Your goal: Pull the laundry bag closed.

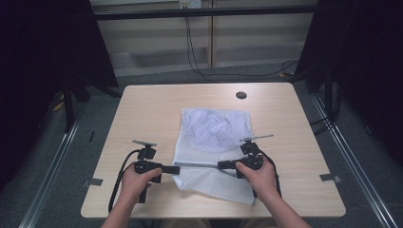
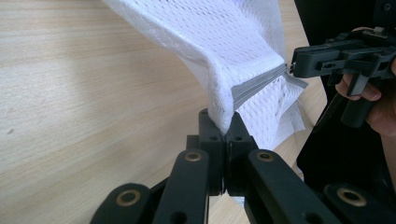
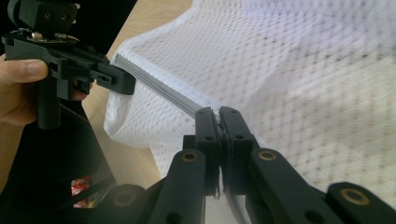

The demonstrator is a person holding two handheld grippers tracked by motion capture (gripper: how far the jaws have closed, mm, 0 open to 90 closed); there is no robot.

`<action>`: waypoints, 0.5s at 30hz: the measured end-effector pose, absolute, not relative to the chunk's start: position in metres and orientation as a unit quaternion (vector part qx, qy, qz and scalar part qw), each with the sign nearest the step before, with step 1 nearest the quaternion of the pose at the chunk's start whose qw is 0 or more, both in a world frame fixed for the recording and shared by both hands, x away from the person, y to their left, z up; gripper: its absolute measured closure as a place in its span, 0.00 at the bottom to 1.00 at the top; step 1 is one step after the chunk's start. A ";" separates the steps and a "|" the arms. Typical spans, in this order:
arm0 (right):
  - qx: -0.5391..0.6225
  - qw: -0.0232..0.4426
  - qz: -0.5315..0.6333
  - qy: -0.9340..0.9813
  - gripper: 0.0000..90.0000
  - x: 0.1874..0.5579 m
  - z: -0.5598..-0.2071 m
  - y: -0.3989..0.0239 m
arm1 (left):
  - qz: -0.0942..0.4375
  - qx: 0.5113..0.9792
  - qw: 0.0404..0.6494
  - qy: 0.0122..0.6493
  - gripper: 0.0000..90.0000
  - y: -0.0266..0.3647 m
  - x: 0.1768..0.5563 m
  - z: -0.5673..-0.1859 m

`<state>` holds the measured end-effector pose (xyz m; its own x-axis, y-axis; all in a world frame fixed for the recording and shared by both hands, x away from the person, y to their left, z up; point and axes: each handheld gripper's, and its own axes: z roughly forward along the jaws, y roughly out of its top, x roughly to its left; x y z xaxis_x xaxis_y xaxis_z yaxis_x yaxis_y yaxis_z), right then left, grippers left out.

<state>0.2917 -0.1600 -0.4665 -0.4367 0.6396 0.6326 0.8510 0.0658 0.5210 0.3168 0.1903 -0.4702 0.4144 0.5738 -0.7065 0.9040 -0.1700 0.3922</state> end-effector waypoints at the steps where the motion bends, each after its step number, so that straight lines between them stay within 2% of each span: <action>1: -0.519 0.119 -0.447 -0.719 0.96 0.292 -0.467 -0.162 | -0.204 0.741 0.404 0.496 0.99 0.192 0.317 -0.470; 15: -0.517 0.117 -0.450 -0.719 0.97 0.289 -0.467 -0.168 | -0.210 0.735 0.405 0.502 0.99 0.189 0.316 -0.470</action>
<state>0.2888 -0.1684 -0.4671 -0.4373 0.6387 0.6331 0.8487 0.0601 0.5255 0.3159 0.1887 -0.4697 0.4069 0.5674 -0.7159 0.9082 -0.1676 0.3834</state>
